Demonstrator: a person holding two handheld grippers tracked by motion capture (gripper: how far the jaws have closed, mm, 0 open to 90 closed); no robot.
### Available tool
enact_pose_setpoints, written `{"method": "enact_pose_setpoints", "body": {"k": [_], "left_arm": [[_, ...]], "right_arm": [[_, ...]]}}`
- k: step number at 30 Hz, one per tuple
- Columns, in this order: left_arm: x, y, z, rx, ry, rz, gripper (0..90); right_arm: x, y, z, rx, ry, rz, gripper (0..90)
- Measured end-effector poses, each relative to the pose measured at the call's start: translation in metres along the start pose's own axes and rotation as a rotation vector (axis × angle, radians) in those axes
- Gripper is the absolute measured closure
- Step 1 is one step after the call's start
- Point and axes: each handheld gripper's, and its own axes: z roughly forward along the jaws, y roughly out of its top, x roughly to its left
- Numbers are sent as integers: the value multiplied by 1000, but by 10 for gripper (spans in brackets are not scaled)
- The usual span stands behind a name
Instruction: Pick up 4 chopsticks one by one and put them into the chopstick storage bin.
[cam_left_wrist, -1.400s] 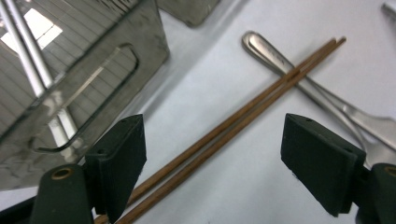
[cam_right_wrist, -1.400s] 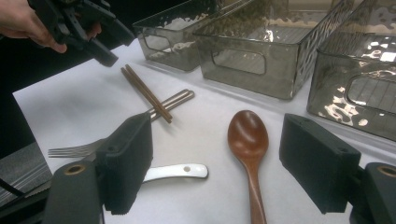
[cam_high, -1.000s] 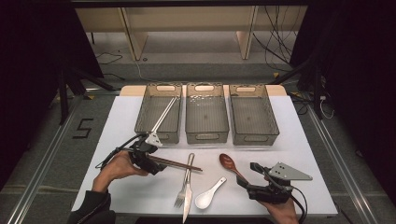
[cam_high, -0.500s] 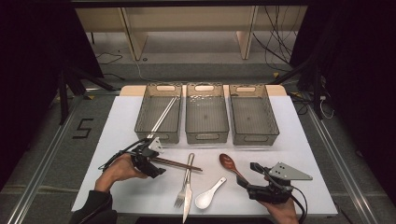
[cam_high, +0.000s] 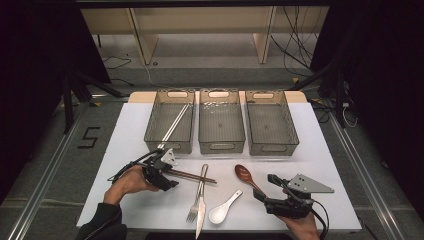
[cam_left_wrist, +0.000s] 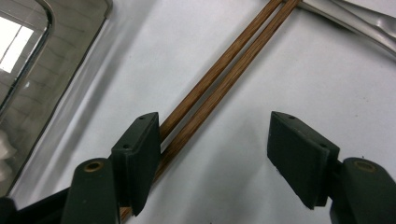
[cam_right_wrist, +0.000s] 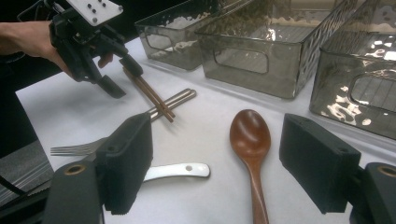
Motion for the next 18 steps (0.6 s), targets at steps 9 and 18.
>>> {"method": "enact_pose_setpoints", "body": {"k": [9,18], "left_arm": [[-2,0,2,29,-10,19,369],[-6,3,1,67,-22,50,498]], "right_arm": [[0,0,0,1,1,1,267],[0,0,0,1,0,0,267]]}}
